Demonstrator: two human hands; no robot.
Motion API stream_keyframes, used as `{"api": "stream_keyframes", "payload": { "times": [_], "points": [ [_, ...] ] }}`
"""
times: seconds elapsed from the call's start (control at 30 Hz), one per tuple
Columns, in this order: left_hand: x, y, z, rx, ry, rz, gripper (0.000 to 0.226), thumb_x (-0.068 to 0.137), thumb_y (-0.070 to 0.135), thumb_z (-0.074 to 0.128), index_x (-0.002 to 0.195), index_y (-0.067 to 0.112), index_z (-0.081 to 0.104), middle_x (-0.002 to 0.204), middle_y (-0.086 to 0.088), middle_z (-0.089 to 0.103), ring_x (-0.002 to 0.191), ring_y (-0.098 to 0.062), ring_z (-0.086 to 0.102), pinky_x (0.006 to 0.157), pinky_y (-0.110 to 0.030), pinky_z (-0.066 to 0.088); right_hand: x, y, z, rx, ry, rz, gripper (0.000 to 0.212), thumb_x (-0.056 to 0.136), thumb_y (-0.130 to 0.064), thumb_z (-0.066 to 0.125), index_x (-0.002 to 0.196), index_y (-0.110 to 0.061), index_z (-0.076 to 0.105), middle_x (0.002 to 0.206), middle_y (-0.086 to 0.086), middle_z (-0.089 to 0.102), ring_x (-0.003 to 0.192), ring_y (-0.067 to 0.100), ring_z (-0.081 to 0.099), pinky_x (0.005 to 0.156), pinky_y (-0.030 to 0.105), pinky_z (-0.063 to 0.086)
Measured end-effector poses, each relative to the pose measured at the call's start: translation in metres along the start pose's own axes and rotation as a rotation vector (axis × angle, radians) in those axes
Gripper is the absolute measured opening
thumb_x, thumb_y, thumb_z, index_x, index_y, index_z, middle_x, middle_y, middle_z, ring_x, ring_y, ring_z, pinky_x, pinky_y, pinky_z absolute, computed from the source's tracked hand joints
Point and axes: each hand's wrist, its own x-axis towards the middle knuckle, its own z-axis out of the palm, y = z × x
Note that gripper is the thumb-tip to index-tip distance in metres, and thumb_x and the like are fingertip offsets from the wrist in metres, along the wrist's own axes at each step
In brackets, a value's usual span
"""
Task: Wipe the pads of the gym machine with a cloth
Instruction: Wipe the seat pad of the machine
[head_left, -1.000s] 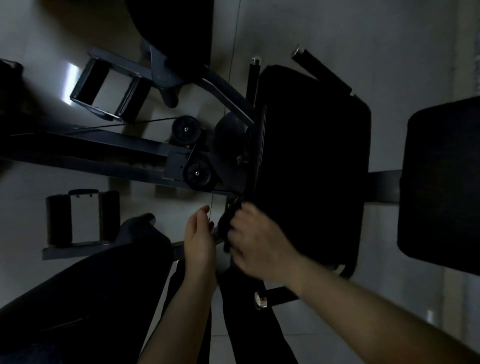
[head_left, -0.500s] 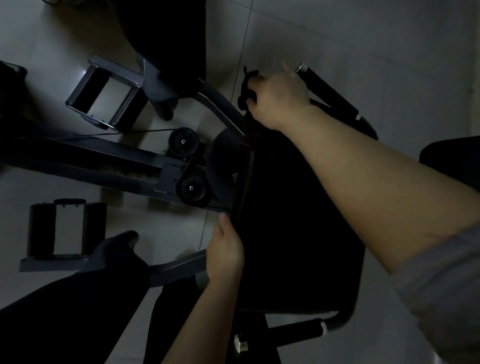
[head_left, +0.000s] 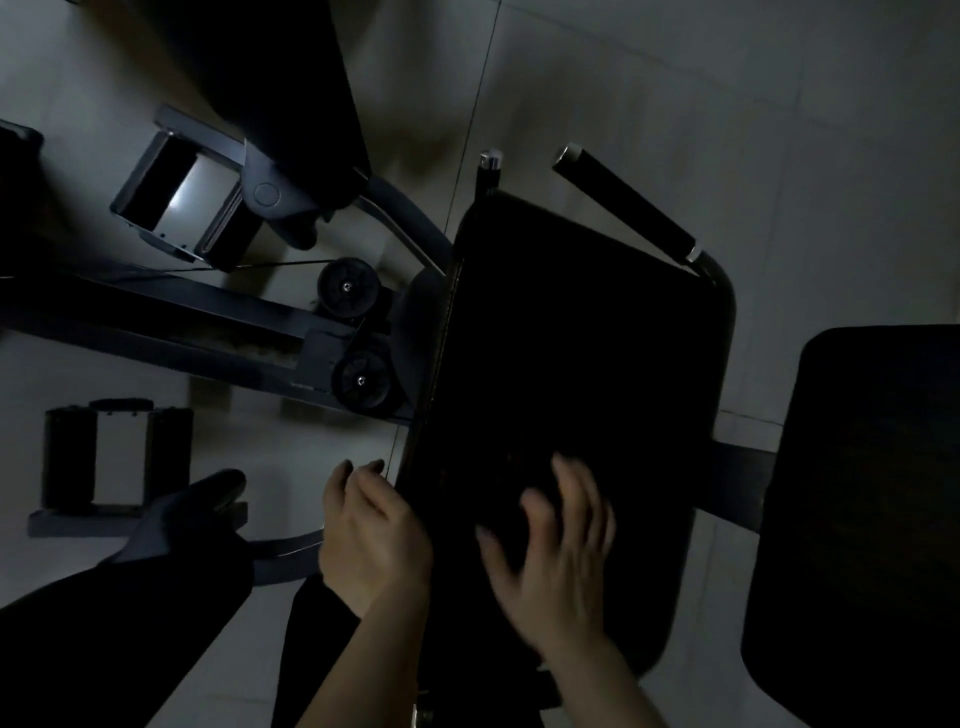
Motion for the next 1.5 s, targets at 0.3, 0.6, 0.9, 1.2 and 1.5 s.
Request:
{"api": "stream_keyframes", "payload": {
  "times": [0.3,0.6,0.9,1.2,1.5],
  "points": [
    [-0.002,0.002,0.002,-0.010,0.024,-0.014,0.047,0.100,0.028,0.018,0.119,0.023,0.061,0.140,0.003,0.045,0.121,-0.022,0.049,0.087,-0.033,0.033,0.188,0.016,-0.004,-0.033,0.148,0.179,0.058,0.093,-0.051,0.029,0.145,-0.026,0.033,0.153,0.008,0.031,0.142,0.029,0.023,0.111,0.048,0.021],
    [-0.007,0.008,-0.002,-0.010,0.024,-0.046,0.046,0.100,0.028,0.018,0.116,0.019,0.060,0.135,0.000,0.049,0.117,-0.024,0.050,0.088,-0.037,0.035,-0.048,0.030,0.005,0.039,-0.077,0.080,0.051,0.097,-0.048,0.030,0.143,-0.027,0.031,0.151,0.003,0.028,0.141,0.025,0.025,0.107,0.047,0.030],
    [-0.007,0.009,-0.001,0.047,0.027,-0.042,0.043,0.101,0.028,0.020,0.113,0.014,0.058,0.129,-0.010,0.054,0.115,-0.033,0.049,0.088,-0.040,0.035,0.071,0.082,-0.009,0.046,0.091,0.534,0.066,0.091,-0.059,0.028,0.148,-0.028,0.021,0.155,0.007,0.021,0.143,0.026,0.017,0.113,0.047,0.018],
    [-0.008,0.013,-0.005,0.120,-0.081,-0.053,0.034,0.102,0.026,0.019,0.092,0.011,0.049,0.117,-0.024,0.057,0.108,-0.041,0.050,0.074,-0.035,0.027,0.045,0.020,0.000,0.012,0.022,0.276,0.069,0.091,-0.059,0.029,0.150,-0.024,0.018,0.156,0.011,0.019,0.145,0.028,0.009,0.117,0.046,0.010],
    [0.001,0.004,-0.006,0.035,-0.194,0.005,0.039,0.100,0.028,0.019,0.066,0.021,0.038,0.085,-0.011,0.053,0.080,-0.030,0.049,0.069,-0.036,0.034,0.110,0.025,0.001,0.071,0.063,0.075,0.053,0.096,-0.049,0.032,0.143,-0.024,0.031,0.152,0.012,0.031,0.142,0.029,0.023,0.113,0.046,0.022]
  ]
}}
